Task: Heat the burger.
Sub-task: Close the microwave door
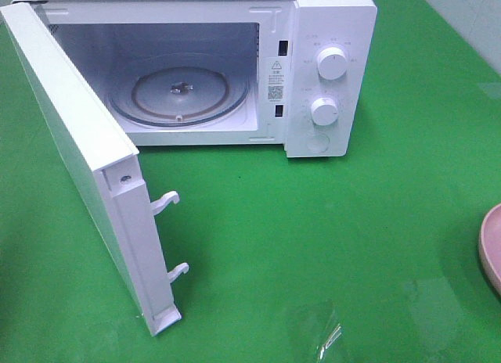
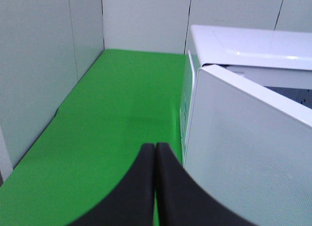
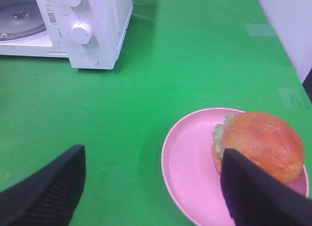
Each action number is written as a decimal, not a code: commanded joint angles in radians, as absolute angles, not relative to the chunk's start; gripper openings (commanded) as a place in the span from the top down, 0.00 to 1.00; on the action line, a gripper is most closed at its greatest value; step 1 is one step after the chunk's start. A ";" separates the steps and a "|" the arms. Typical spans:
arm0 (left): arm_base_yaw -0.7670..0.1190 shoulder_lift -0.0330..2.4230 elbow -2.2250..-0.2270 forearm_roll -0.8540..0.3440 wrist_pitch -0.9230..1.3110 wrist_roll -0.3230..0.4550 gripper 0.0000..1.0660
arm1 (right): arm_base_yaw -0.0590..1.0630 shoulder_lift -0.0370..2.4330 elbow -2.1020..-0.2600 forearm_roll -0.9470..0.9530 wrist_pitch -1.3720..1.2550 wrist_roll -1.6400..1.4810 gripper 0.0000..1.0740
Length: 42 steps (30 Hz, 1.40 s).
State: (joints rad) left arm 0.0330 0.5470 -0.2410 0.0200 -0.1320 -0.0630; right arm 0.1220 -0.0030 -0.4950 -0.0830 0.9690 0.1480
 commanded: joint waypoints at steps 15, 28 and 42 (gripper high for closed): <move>0.027 1.155 -0.223 0.301 -0.741 -0.217 1.00 | 0.119 -0.030 -0.493 -0.083 0.960 0.151 0.32; -0.111 1.384 -0.315 0.311 -0.852 -0.207 1.00 | 0.119 -0.030 -0.493 -0.083 0.960 0.151 0.32; -0.269 1.559 -0.434 0.220 -0.898 -0.201 1.00 | 0.119 -0.030 -0.493 -0.083 0.960 0.151 0.32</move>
